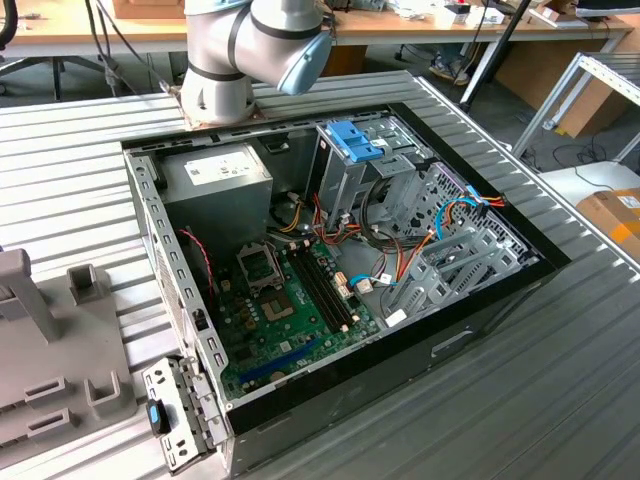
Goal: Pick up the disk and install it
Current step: 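Reach for the disk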
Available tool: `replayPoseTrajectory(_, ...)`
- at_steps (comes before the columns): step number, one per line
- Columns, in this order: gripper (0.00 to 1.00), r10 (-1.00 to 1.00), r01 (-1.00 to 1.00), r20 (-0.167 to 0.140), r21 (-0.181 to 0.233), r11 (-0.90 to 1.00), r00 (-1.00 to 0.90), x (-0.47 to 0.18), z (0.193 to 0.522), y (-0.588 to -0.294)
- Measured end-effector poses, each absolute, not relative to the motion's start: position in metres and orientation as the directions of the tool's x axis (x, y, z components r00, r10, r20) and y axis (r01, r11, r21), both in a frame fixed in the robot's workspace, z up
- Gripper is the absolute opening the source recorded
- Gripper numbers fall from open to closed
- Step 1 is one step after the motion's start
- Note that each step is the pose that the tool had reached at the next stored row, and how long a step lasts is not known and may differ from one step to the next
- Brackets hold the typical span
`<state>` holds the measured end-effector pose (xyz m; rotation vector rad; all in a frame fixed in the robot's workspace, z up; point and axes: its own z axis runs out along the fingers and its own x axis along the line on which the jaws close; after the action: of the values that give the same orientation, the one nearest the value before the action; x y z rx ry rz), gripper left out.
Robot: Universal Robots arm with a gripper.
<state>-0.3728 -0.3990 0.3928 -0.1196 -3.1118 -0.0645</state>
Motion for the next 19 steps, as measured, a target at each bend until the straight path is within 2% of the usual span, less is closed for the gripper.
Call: replayPoseTrajectory(19, 0.11, 0.076, 0.077, 0.028, 0.04, 0.996, -0.997, -0.404, 0.393, -0.399)
